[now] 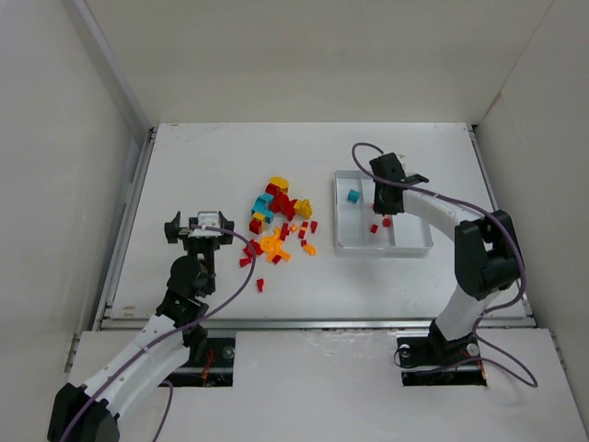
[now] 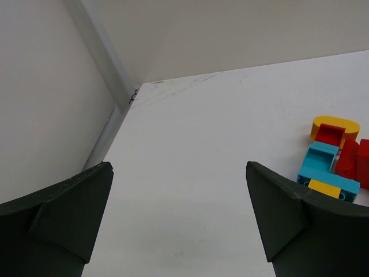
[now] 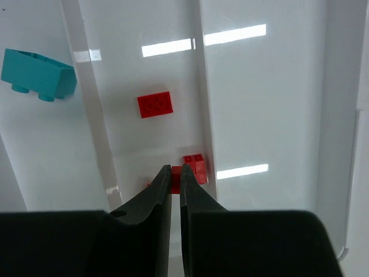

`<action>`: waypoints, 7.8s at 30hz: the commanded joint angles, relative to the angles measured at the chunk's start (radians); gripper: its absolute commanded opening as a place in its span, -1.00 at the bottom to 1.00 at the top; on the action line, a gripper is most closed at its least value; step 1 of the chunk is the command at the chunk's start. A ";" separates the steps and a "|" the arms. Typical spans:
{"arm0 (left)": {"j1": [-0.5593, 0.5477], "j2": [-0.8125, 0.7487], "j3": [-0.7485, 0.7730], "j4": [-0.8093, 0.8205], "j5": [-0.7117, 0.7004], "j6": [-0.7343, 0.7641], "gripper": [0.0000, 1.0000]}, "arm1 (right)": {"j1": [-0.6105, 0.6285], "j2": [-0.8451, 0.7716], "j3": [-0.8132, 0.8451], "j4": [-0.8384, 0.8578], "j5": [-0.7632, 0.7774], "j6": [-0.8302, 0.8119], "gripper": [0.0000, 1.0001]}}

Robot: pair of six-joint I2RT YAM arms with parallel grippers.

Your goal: Sort the legos into containers by color

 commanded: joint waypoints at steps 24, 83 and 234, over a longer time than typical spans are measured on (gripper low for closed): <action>-0.024 0.013 0.088 -0.153 0.133 -0.008 1.00 | 0.396 -0.018 0.170 0.033 -0.304 -0.010 0.58; 0.116 0.064 0.083 -0.194 0.227 -0.101 1.00 | 0.311 0.280 0.347 0.035 -0.241 0.079 -1.00; -0.120 0.826 0.810 -0.304 0.934 -0.023 0.15 | 0.098 -0.217 0.348 -0.015 -0.182 -0.157 0.61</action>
